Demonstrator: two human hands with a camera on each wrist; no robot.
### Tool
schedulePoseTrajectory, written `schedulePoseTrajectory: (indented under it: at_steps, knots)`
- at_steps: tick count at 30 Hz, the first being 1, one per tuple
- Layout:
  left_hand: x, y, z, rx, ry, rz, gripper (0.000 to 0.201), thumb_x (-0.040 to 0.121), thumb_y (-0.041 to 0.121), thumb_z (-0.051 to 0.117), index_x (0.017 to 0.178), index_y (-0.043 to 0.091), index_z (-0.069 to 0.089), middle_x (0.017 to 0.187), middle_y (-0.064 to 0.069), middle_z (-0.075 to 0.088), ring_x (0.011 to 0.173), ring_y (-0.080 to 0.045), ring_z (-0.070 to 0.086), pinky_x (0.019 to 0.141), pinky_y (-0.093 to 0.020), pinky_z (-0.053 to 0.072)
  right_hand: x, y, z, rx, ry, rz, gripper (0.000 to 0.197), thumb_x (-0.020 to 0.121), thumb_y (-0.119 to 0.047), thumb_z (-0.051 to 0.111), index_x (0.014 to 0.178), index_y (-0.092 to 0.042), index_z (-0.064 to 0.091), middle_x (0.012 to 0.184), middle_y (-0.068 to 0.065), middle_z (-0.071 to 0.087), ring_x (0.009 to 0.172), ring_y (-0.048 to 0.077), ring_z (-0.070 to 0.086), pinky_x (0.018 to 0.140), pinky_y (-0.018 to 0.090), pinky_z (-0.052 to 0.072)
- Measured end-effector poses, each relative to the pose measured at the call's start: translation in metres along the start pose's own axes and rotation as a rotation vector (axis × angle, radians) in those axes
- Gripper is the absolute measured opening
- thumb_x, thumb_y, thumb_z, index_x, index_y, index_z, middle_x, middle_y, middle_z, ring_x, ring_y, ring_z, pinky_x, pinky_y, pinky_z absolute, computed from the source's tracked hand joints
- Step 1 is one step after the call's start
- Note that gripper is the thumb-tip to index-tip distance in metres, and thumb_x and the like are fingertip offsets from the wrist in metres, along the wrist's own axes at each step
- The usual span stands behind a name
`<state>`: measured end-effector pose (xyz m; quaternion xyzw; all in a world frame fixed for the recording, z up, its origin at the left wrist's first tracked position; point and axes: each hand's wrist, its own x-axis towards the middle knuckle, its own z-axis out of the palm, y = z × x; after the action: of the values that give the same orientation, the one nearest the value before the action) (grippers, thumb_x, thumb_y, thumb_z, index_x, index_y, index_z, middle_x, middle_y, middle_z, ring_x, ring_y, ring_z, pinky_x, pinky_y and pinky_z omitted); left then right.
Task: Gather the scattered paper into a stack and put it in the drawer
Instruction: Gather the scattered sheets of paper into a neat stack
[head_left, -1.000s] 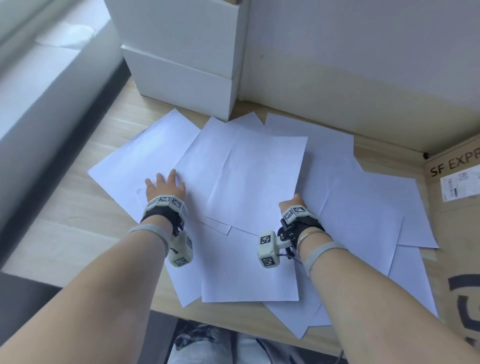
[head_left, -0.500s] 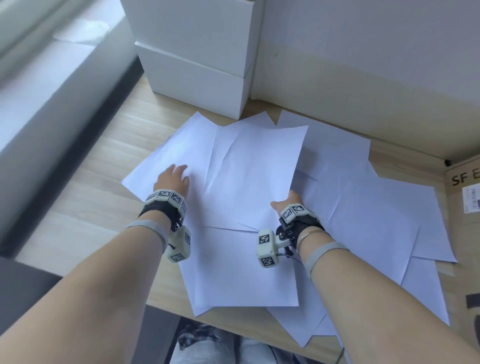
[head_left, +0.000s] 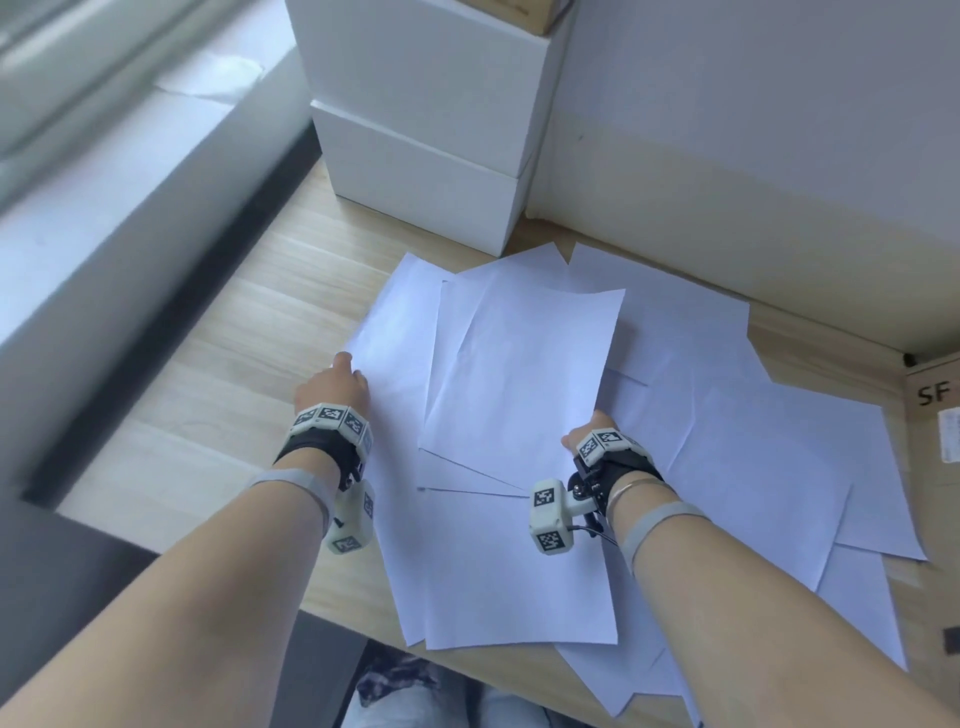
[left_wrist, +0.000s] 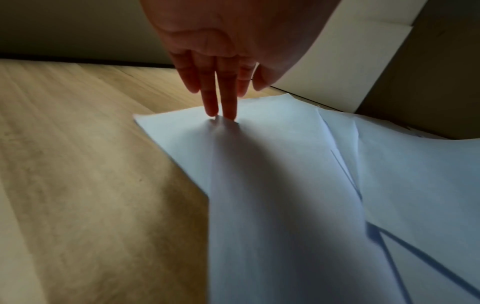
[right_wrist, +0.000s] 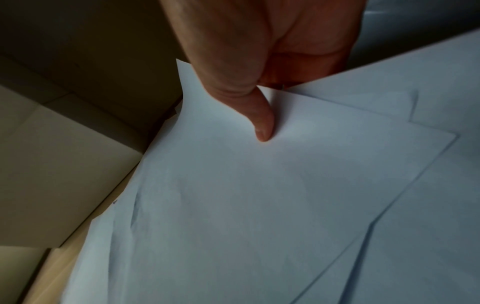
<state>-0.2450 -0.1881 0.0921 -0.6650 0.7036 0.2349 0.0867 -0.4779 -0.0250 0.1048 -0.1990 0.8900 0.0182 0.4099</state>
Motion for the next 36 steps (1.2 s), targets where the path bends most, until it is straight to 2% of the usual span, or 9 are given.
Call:
schedulePoseTrajectory:
  at_steps: [3, 6, 10, 14, 17, 21, 25, 29, 36]
  knots:
    - [-0.001, -0.007, 0.002, -0.034, 0.026, -0.008, 0.042, 0.094, 0.026, 0.039, 0.133, 0.011, 0.041, 0.127, -0.021, 0.056, 0.119, -0.037, 0.050, 0.096, -0.042, 0.040, -0.006, -0.011, 0.002, 0.174, -0.052, 0.032, 0.040, 0.094, -0.003, 0.047, 0.134, -0.001, 0.043, 0.138, 0.017, 0.049, 0.127, 0.029, 0.048, 0.062, 0.012, 0.038]
    - [-0.003, -0.015, 0.008, -0.044, 0.012, -0.029, 0.067, 0.085, 0.041, 0.056, 0.144, 0.023, 0.030, 0.148, -0.015, 0.031, 0.135, -0.036, 0.028, 0.111, -0.044, 0.029, -0.002, -0.001, 0.011, -0.117, -0.061, -0.141, 0.037, 0.095, -0.004, 0.036, 0.128, -0.011, 0.050, 0.133, 0.007, 0.054, 0.124, 0.025, 0.049, 0.091, 0.019, 0.040]
    - [-0.012, -0.010, 0.008, -0.037, -0.140, -0.055, 0.095, 0.069, 0.037, 0.074, 0.144, 0.045, 0.016, 0.144, -0.009, 0.023, 0.130, -0.036, 0.025, 0.104, -0.045, 0.037, 0.010, 0.001, 0.013, 0.424, 0.054, 0.025, 0.024, 0.094, -0.005, 0.042, 0.114, -0.013, 0.051, 0.108, 0.009, 0.059, 0.116, 0.024, 0.054, 0.066, 0.015, 0.038]
    - [-0.019, -0.005, 0.005, 0.015, -0.194, -0.081, 0.105, 0.068, 0.021, 0.074, 0.141, 0.054, 0.007, 0.131, -0.009, 0.031, 0.119, -0.034, 0.038, 0.094, -0.041, 0.041, -0.001, -0.002, 0.010, 0.357, 0.081, -0.029, 0.023, 0.091, -0.005, 0.050, 0.078, -0.020, 0.038, 0.071, -0.002, 0.038, 0.091, 0.013, 0.041, 0.078, 0.025, 0.038]
    - [-0.022, -0.004, 0.000, -0.019, -0.238, -0.087, 0.108, 0.072, 0.021, 0.071, 0.141, 0.055, -0.005, 0.125, -0.014, 0.047, 0.118, -0.037, 0.050, 0.101, -0.047, 0.036, 0.002, 0.002, 0.010, 0.336, 0.080, -0.045, 0.019, 0.089, -0.004, 0.052, 0.101, -0.016, 0.043, 0.091, 0.006, 0.045, 0.089, 0.016, 0.041, 0.076, 0.024, 0.035]
    - [-0.024, -0.007, -0.004, -0.174, -0.163, -0.058, 0.099, 0.079, 0.009, 0.058, 0.145, 0.048, -0.004, 0.108, -0.017, 0.061, 0.111, -0.036, 0.058, 0.100, -0.045, 0.039, 0.004, 0.001, 0.014, 0.272, 0.140, -0.020, 0.011, 0.086, -0.007, 0.053, 0.090, -0.011, 0.044, 0.087, 0.007, 0.053, 0.082, 0.023, 0.051, 0.082, 0.029, 0.047]
    - [-0.024, -0.012, -0.006, -0.299, -0.117, -0.133, 0.059, 0.077, 0.014, 0.061, 0.133, 0.015, 0.043, 0.115, -0.019, 0.060, 0.099, -0.035, 0.059, 0.078, -0.036, 0.045, 0.004, 0.004, 0.013, 0.247, 0.083, -0.019, 0.025, 0.089, -0.006, 0.052, 0.114, -0.003, 0.051, 0.097, 0.012, 0.058, 0.099, 0.025, 0.056, 0.095, 0.032, 0.046]
    - [-0.022, -0.010, -0.014, -0.255, -0.138, -0.147, 0.038, 0.090, 0.028, 0.051, 0.104, -0.007, 0.059, 0.113, -0.027, 0.062, 0.105, -0.038, 0.058, 0.083, -0.039, 0.045, -0.002, 0.006, 0.011, 0.277, 0.055, -0.039, 0.042, 0.089, -0.004, 0.054, 0.130, -0.003, 0.047, 0.131, 0.017, 0.055, 0.120, 0.031, 0.054, 0.098, 0.033, 0.044]
    - [-0.027, -0.013, -0.017, -0.373, -0.212, -0.131, 0.065, 0.072, 0.007, 0.071, 0.130, 0.014, 0.042, 0.110, -0.016, 0.059, 0.097, -0.032, 0.057, 0.081, -0.036, 0.046, -0.008, 0.007, 0.011, 0.316, 0.105, -0.029, 0.036, 0.087, -0.006, 0.055, 0.122, -0.003, 0.050, 0.122, 0.015, 0.061, 0.112, 0.032, 0.058, 0.094, 0.033, 0.046]
